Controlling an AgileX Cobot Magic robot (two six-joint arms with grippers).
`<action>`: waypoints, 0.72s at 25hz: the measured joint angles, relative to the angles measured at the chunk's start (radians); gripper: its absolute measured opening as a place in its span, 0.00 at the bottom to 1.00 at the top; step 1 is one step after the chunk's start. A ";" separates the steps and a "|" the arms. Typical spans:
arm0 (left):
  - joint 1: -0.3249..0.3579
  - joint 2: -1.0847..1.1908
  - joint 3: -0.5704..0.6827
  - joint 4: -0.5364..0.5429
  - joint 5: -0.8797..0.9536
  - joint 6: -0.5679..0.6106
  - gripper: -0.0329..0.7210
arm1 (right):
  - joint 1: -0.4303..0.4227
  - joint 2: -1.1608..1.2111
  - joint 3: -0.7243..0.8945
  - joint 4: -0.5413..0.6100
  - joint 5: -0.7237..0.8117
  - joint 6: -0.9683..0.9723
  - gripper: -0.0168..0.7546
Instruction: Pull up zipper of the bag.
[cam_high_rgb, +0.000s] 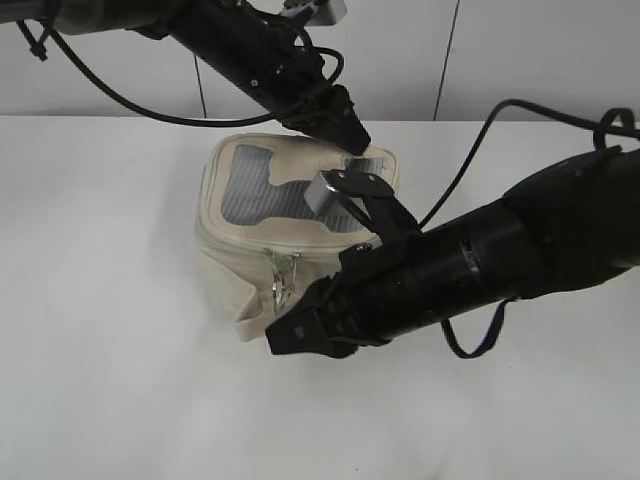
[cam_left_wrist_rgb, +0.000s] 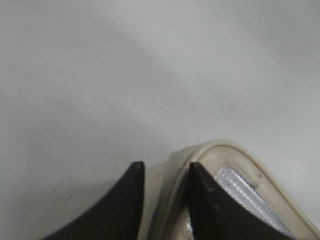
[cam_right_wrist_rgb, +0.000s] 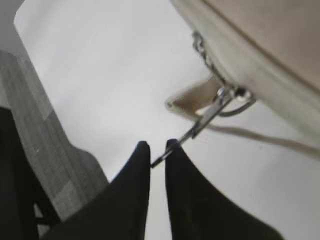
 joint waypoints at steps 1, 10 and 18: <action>0.001 -0.002 0.000 -0.006 -0.004 -0.005 0.40 | -0.013 -0.011 0.000 -0.064 0.021 0.071 0.22; 0.031 -0.192 0.057 0.124 0.020 -0.174 0.37 | -0.159 -0.224 0.001 -0.766 0.134 0.767 0.63; 0.035 -0.640 0.539 0.214 -0.105 -0.278 0.37 | -0.161 -0.559 0.012 -1.176 0.306 1.193 0.64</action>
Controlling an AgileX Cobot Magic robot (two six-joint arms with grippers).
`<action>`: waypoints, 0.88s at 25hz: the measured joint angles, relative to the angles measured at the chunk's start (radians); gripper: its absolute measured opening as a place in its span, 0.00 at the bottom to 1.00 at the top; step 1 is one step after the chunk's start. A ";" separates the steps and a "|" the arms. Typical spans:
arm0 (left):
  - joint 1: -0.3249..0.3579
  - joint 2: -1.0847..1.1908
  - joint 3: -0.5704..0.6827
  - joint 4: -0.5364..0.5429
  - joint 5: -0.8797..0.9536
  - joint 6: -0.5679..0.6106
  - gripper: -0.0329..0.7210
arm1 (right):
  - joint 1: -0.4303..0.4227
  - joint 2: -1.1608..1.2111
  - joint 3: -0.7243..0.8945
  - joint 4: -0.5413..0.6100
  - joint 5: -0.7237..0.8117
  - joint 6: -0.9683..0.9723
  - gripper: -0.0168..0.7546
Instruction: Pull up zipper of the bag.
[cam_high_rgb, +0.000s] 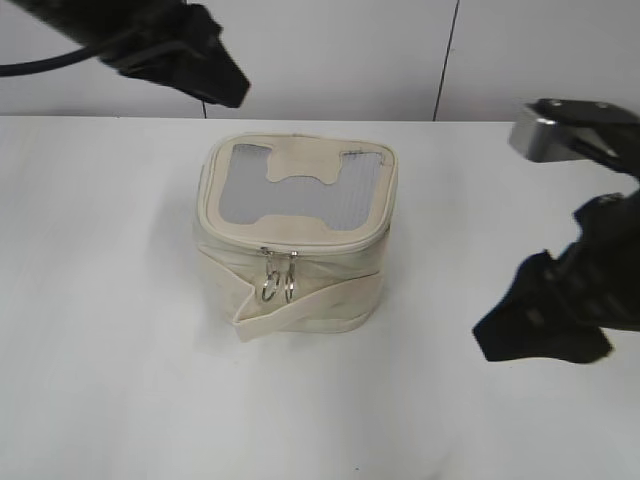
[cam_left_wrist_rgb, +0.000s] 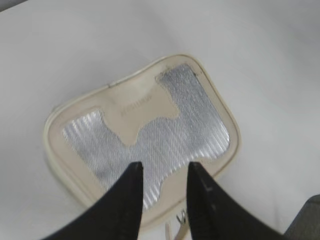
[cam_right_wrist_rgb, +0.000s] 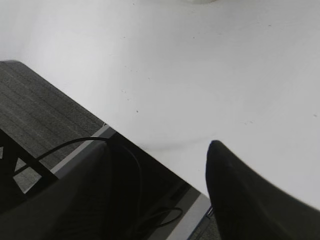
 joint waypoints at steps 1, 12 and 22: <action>0.000 -0.090 0.081 0.012 -0.030 -0.027 0.37 | 0.000 -0.057 0.013 -0.022 0.020 0.020 0.64; 0.000 -1.141 0.554 0.396 0.185 -0.492 0.37 | 0.000 -0.822 0.141 -0.384 0.380 0.215 0.64; -0.002 -1.590 0.710 0.476 0.351 -0.528 0.64 | 0.000 -1.249 0.248 -0.413 0.353 0.199 0.72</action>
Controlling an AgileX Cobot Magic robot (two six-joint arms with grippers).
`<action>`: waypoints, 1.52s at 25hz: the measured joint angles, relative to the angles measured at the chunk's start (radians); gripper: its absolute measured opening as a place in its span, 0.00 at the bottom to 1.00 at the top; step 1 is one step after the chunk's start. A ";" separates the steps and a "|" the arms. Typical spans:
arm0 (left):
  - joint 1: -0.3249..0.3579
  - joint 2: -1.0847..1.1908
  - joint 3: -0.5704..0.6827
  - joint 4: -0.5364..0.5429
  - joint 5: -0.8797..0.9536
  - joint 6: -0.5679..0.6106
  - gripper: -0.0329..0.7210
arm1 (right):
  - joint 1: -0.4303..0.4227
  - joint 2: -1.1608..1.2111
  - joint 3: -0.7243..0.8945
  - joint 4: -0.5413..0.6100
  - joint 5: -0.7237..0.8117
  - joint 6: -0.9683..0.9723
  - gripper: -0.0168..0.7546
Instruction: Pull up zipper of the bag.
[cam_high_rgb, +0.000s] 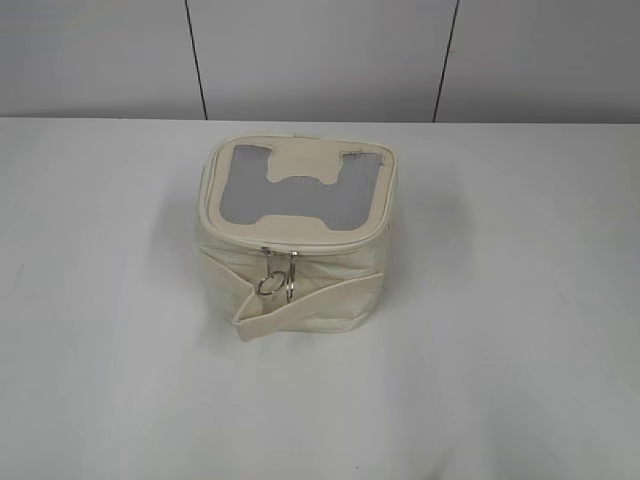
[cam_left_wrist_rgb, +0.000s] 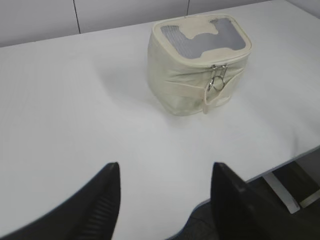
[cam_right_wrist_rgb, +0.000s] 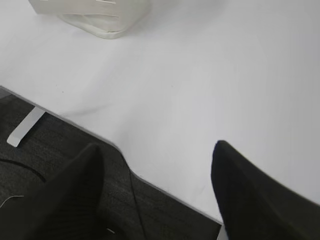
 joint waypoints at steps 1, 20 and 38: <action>0.000 -0.006 0.022 0.001 0.000 0.000 0.64 | 0.000 -0.001 0.001 0.000 -0.010 -0.002 0.72; 0.006 -0.007 0.106 0.002 -0.147 0.034 0.63 | -0.015 -0.001 0.038 0.005 -0.118 -0.008 0.68; 0.370 -0.007 0.106 0.001 -0.147 0.034 0.42 | -0.418 -0.001 0.038 0.006 -0.121 -0.008 0.68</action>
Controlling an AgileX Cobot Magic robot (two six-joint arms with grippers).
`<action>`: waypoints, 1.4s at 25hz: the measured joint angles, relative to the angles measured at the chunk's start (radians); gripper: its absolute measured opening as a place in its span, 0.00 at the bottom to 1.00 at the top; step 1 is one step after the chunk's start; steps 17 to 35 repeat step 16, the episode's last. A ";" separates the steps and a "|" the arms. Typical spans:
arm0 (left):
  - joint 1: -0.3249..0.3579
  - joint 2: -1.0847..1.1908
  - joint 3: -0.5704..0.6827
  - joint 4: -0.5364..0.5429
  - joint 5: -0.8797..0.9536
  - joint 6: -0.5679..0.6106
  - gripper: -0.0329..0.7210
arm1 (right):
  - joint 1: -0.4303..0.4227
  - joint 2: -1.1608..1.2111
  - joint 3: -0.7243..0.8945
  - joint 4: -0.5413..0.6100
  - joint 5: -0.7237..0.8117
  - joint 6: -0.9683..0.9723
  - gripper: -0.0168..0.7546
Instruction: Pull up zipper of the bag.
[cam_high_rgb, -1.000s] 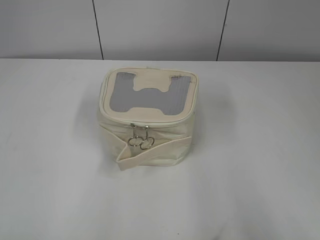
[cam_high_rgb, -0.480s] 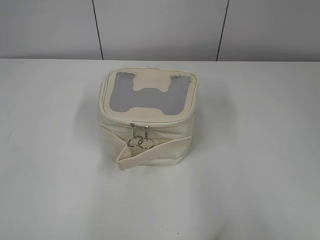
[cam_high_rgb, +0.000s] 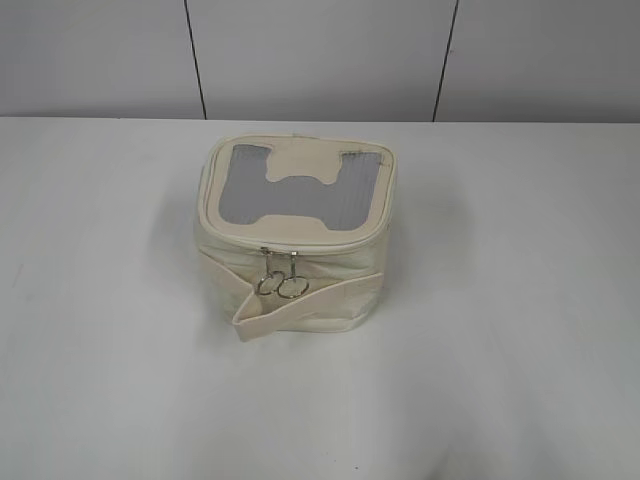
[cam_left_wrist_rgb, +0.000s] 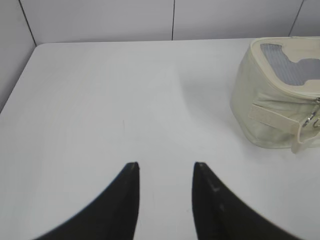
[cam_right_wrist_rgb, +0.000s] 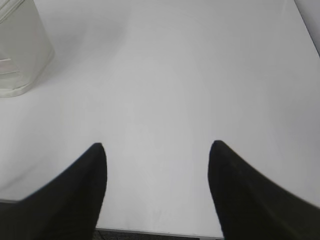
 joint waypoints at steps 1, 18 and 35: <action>0.000 0.000 0.000 0.000 0.000 0.000 0.42 | 0.000 0.000 0.000 0.000 0.000 0.000 0.68; 0.001 0.000 0.000 0.000 0.000 0.000 0.39 | 0.000 0.000 0.000 0.000 0.000 0.000 0.68; 0.001 0.000 0.000 0.000 0.000 0.000 0.39 | 0.000 0.000 0.000 0.000 0.000 0.000 0.68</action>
